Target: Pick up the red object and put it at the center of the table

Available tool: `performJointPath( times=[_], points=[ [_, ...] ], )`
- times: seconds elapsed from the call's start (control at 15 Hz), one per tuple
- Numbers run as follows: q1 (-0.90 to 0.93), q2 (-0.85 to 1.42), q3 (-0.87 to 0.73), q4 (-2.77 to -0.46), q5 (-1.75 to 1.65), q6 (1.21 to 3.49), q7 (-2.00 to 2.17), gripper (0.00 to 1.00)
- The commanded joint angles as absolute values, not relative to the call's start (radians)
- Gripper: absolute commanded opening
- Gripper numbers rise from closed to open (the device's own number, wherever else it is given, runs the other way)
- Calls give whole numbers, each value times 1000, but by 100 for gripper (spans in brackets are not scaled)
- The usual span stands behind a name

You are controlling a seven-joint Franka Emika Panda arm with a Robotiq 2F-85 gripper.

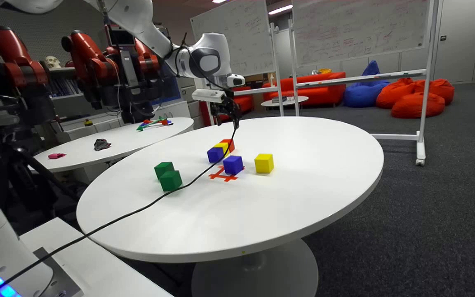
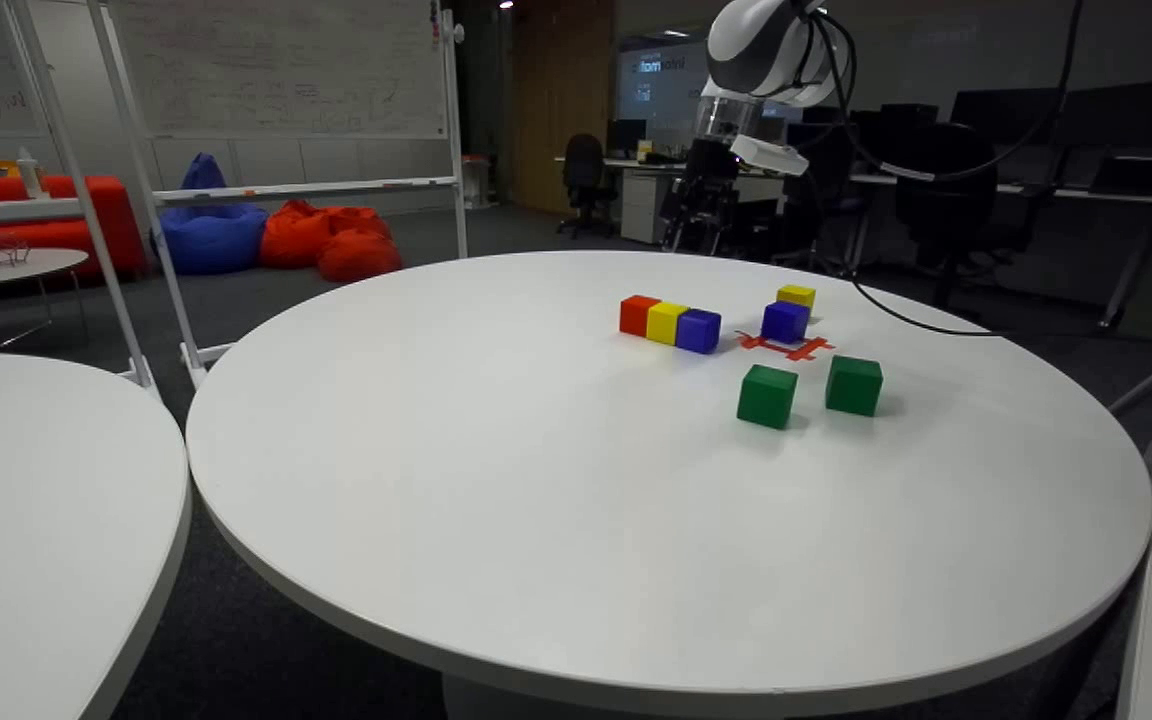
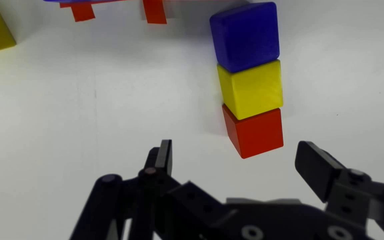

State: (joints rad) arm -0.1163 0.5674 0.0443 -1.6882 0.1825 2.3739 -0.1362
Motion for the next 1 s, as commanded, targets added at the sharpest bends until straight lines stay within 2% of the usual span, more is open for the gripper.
performJointPath(
  times=[0.0,0.93],
  points=[
    [-96,575,22,-1673,130,2358,-135,100],
    [8,644,26,-1630,-73,2331,-167,100]
  ],
)
